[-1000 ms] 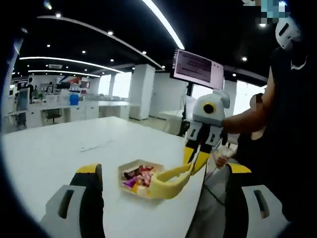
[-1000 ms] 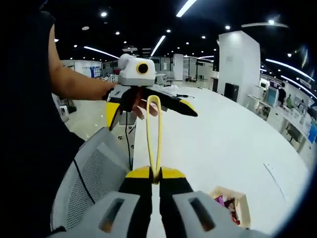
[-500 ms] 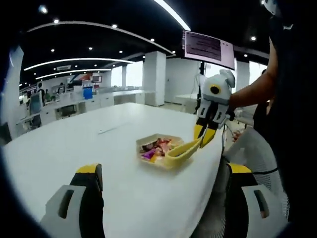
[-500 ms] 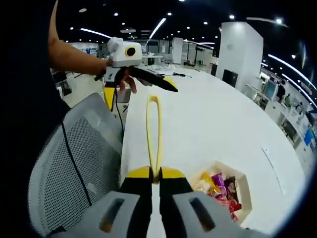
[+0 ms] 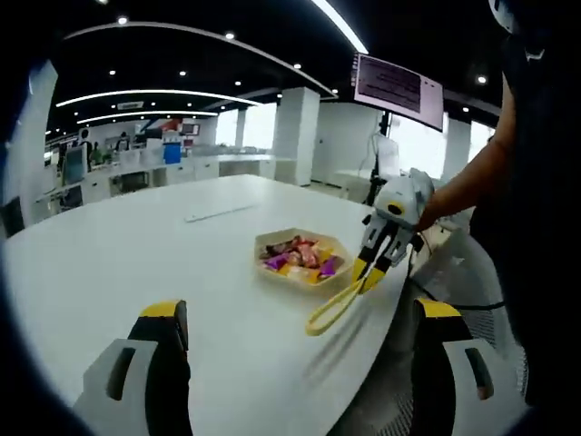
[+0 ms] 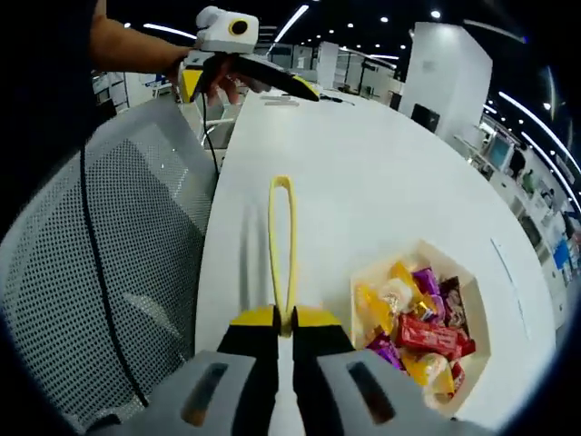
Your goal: Place the target food into the container with the food tongs after gripping and lifting it, then release it inside without dropping or visibly crushing the food.
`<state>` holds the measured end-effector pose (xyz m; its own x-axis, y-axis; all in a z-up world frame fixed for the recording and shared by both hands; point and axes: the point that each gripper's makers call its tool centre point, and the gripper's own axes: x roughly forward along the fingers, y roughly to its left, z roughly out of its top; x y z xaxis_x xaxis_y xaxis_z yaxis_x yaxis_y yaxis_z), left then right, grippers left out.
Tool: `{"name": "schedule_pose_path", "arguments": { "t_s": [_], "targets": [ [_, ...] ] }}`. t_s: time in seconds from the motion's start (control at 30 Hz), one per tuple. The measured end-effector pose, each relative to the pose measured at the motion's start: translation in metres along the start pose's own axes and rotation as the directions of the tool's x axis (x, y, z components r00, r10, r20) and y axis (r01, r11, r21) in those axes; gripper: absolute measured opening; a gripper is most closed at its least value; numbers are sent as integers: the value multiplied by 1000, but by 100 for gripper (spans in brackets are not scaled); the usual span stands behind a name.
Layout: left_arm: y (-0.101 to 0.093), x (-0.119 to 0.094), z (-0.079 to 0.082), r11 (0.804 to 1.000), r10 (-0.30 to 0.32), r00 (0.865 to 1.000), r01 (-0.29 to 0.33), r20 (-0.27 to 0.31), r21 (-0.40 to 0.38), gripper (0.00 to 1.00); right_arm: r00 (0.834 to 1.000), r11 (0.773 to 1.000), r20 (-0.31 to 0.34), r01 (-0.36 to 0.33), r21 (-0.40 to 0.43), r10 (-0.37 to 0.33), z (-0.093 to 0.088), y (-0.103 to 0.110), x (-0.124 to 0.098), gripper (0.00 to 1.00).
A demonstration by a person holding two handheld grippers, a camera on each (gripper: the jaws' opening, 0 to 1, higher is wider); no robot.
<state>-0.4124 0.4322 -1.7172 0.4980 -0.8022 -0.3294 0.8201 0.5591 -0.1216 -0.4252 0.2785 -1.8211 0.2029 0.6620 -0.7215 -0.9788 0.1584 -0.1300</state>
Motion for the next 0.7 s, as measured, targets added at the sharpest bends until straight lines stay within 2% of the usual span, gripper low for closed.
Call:
{"name": "schedule_pose_path", "arguments": {
  "t_s": [0.17, 0.37, 0.4, 0.43, 0.47, 0.53, 0.57, 0.7],
  "targets": [
    [-3, -2, -7, 1000, 2, 1000, -2, -21, -17, 99, 999, 1000, -46, 18, -17, -19, -7, -1, 12, 3],
    [-3, -3, -8, 999, 13, 1000, -13, -17, -34, 99, 992, 998, -124, 1, -62, -9, -23, 3, 22, 4],
    [-4, -3, -8, 999, 10, 1000, -11, -19, -33, 99, 992, 998, -126, -1, -65, -7, -23, 3, 23, 4],
    [-5, -3, -9, 999, 9, 1000, -10, -21, -33, 99, 995, 996, -98, 3, -84, -11, -17, 1, 24, 5],
    [-5, -3, -9, 999, 9, 1000, -9, -24, -34, 99, 993, 998, -115, 3, -58, -10, -19, 1, 23, 7],
    [-4, -4, -11, 999, 10, 1000, -11, -27, -37, 99, 993, 998, -114, 8, -59, -15, -19, -2, 24, 10],
    [-4, -3, -11, 999, 11, 1000, -12, -29, -40, 99, 994, 997, -106, 11, -79, -19, -18, -3, 24, 12],
    [-3, -1, -11, 999, 11, 999, -12, -36, -42, 99, 996, 999, -84, 16, -51, -20, -16, -5, 25, 21]
  ]
}}
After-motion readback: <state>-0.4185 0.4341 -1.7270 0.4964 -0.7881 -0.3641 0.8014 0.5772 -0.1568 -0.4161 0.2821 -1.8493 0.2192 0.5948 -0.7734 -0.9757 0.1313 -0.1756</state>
